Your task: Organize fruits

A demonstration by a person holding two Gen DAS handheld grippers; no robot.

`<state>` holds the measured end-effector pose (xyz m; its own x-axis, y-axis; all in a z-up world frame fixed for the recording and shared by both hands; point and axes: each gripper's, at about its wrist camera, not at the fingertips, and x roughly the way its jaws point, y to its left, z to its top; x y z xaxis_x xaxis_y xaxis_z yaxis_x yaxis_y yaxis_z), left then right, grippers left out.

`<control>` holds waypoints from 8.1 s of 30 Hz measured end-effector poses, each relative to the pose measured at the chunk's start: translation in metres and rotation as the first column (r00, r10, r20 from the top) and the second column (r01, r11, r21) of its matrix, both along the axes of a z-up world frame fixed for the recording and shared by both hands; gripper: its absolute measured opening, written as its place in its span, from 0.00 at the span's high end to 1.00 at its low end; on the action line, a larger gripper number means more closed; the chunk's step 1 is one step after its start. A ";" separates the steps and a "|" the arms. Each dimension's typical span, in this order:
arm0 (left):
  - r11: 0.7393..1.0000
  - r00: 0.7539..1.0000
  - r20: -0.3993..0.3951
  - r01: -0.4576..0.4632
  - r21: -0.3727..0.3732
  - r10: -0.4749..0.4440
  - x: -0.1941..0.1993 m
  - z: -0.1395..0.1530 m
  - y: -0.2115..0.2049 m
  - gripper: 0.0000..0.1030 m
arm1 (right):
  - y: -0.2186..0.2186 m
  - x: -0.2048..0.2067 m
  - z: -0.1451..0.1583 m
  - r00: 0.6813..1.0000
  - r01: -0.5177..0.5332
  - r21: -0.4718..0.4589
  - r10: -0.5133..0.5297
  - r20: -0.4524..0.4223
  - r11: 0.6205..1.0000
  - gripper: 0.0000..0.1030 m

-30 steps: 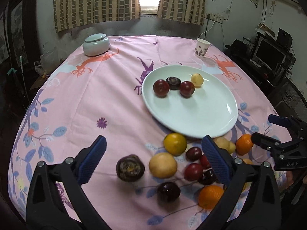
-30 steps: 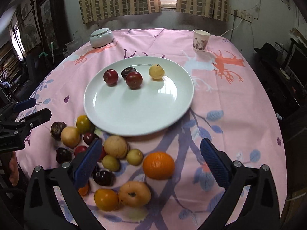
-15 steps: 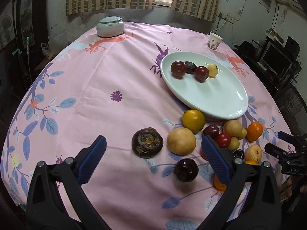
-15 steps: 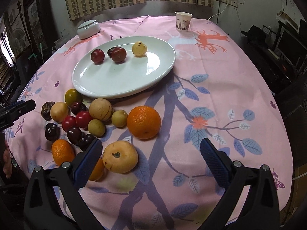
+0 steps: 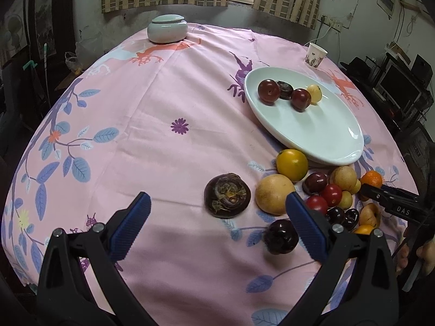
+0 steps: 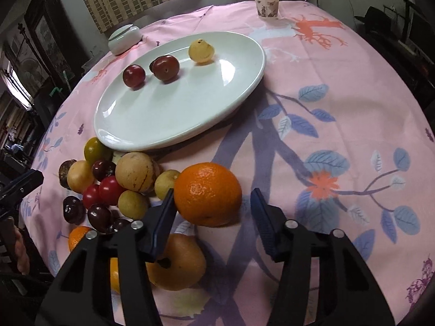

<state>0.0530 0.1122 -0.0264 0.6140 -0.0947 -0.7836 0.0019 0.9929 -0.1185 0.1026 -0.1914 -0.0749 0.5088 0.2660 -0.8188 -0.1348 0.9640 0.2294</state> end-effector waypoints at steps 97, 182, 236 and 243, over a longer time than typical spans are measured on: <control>0.970 0.970 0.040 0.236 0.066 -0.239 0.217 0.067 -0.138 0.16 | 0.019 0.141 0.060 0.973 -0.064 -0.227 0.112 0.202 0.972 0.34; 0.941 0.941 0.015 0.338 0.018 -0.338 -0.059 -0.029 -0.109 0.58 | 0.003 -0.095 0.015 0.992 -0.027 -0.144 0.045 0.121 0.989 0.55; 0.969 0.966 -0.075 0.248 -0.012 -0.248 0.175 -0.003 -0.089 0.57 | 0.082 0.137 0.042 0.959 -0.178 -0.243 0.224 0.176 0.954 0.47; 0.976 0.975 0.050 0.216 -0.006 -0.215 0.155 0.036 -0.077 0.28 | 0.076 0.127 0.066 0.942 -0.110 -0.330 0.204 0.266 0.938 0.34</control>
<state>0.2082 0.0350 0.0096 0.6158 -0.2373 -0.7514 0.2215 0.9673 -0.1239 0.2295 -0.1153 -0.0092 0.7096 0.1229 -0.6938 -0.3056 0.9409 -0.1459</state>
